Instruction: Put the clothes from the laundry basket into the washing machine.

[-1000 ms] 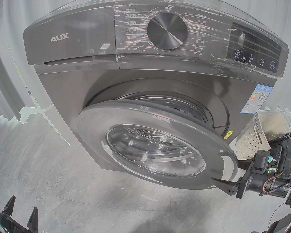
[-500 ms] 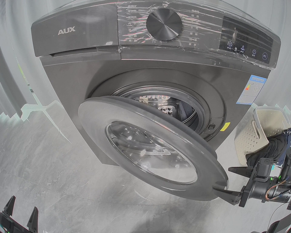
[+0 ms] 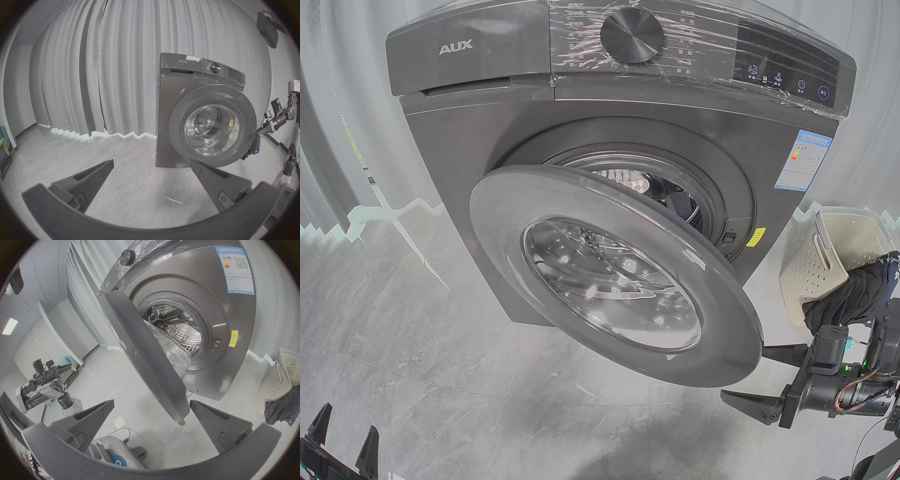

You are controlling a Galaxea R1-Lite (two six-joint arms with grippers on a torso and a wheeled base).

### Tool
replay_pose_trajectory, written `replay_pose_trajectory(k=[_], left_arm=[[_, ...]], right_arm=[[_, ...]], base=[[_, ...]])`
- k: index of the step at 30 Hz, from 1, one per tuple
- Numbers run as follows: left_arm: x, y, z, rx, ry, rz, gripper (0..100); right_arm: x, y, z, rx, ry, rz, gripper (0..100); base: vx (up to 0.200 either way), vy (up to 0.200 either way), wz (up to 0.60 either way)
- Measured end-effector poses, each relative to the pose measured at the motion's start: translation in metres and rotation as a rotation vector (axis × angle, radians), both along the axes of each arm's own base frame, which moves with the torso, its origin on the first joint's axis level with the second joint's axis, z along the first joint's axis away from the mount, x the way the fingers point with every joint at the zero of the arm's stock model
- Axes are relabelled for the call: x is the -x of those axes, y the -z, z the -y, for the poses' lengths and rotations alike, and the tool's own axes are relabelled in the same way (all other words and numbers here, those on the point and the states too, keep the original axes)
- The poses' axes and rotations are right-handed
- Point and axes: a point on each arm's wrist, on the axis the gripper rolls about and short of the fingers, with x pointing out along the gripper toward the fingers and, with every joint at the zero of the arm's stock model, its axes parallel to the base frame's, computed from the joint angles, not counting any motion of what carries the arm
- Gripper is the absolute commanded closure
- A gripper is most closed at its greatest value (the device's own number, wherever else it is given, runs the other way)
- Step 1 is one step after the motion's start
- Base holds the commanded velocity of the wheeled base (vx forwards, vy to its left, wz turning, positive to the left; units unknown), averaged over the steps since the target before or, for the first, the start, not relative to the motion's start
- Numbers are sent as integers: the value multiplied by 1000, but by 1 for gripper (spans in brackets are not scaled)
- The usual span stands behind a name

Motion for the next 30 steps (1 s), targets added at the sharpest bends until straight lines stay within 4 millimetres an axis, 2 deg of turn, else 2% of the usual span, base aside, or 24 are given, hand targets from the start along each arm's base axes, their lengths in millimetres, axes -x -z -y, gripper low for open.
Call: replay_pose_trajectory(k=[6, 13, 19, 25, 30], left_arm=[[0, 0, 0, 0, 0, 0, 0], [0, 0, 0, 1, 0, 0, 0], [0, 0, 0, 0, 0, 0, 0], [0, 0, 0, 0, 0, 0, 0], [0, 0, 0, 0, 0, 0, 0]], right_arm=[[-1, 1, -10, -24, -53, 1, 0], [4, 6, -7, -21, -73, -12, 0], [14, 8, 11, -24, -19, 1, 0], [14, 1, 38, -54, 126, 54, 0], [11, -6, 51, -73, 202, 90, 0]], base=[[0, 0, 0], [0, 0, 0], [0, 0, 0], [0, 0, 0], [0, 0, 0]])
